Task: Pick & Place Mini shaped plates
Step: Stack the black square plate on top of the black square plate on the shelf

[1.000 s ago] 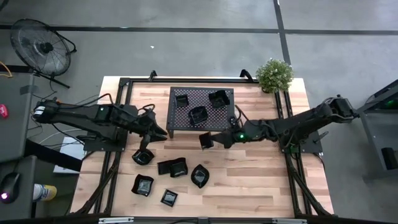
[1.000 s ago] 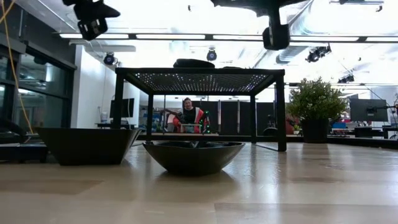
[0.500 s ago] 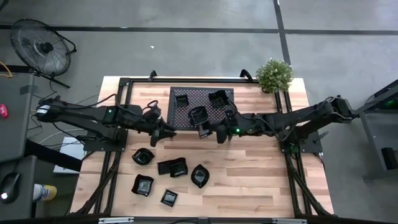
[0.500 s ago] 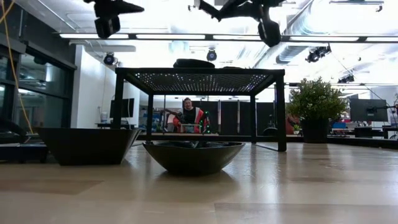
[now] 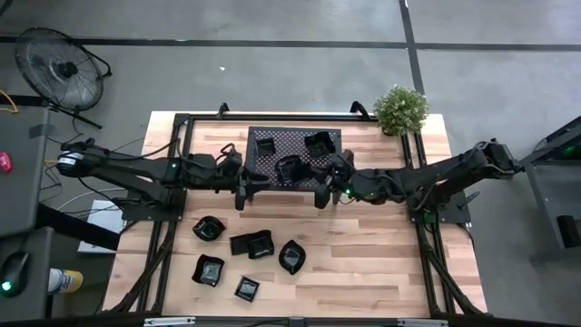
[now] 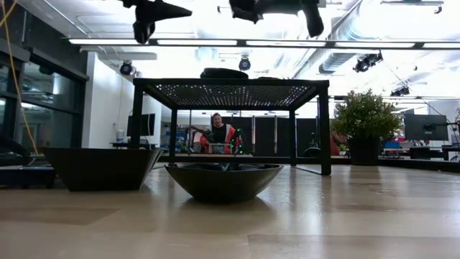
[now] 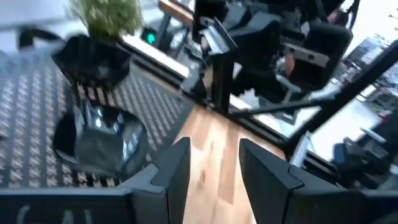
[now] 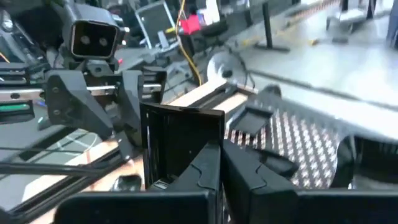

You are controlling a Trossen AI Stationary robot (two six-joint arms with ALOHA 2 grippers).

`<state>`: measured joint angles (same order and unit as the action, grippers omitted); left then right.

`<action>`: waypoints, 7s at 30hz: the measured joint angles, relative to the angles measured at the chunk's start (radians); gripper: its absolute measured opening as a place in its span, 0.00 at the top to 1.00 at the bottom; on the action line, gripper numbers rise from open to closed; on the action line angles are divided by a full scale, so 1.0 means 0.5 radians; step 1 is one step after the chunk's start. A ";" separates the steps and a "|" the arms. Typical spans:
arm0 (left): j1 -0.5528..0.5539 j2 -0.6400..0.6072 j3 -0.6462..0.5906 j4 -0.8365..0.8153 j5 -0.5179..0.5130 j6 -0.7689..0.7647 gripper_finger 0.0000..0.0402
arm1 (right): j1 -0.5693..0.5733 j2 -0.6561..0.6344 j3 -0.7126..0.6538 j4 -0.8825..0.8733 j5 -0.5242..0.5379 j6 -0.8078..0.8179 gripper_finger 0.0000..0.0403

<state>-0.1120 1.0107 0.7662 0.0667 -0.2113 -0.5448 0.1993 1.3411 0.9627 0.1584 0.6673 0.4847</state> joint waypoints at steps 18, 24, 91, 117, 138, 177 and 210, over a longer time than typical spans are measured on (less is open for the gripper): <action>0.001 0.000 0.000 0.101 -0.166 0.535 0.66 | -0.101 0.317 -0.001 0.633 0.078 -0.612 0.99; 0.001 0.009 -0.001 0.095 -0.475 0.626 0.66 | -0.104 0.409 -0.001 0.846 0.243 -0.866 0.99; 0.172 0.436 -0.001 0.615 -0.863 0.714 0.68 | -0.439 0.451 -0.002 0.933 -0.142 -1.057 0.99; 0.172 0.436 -0.001 0.648 -0.819 0.712 0.99 | -0.439 0.449 -0.002 0.929 -0.140 -1.060 0.99; 0.171 0.432 -0.001 0.651 -0.811 0.713 1.00 | -0.428 0.409 -0.002 0.905 -0.149 -1.024 0.65; 0.179 -0.240 -0.002 -0.292 -1.015 -0.083 1.00 | -0.224 -0.227 -0.001 0.100 -0.072 -0.736 0.64; 1.258 -0.159 0.136 -1.014 0.666 -0.962 1.00 | -0.082 -0.229 -0.001 -0.355 -0.114 -0.341 0.64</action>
<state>0.5172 0.9313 0.8341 -0.4401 0.1218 -1.0260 0.1581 1.2266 0.9623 -0.0193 0.6102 0.3141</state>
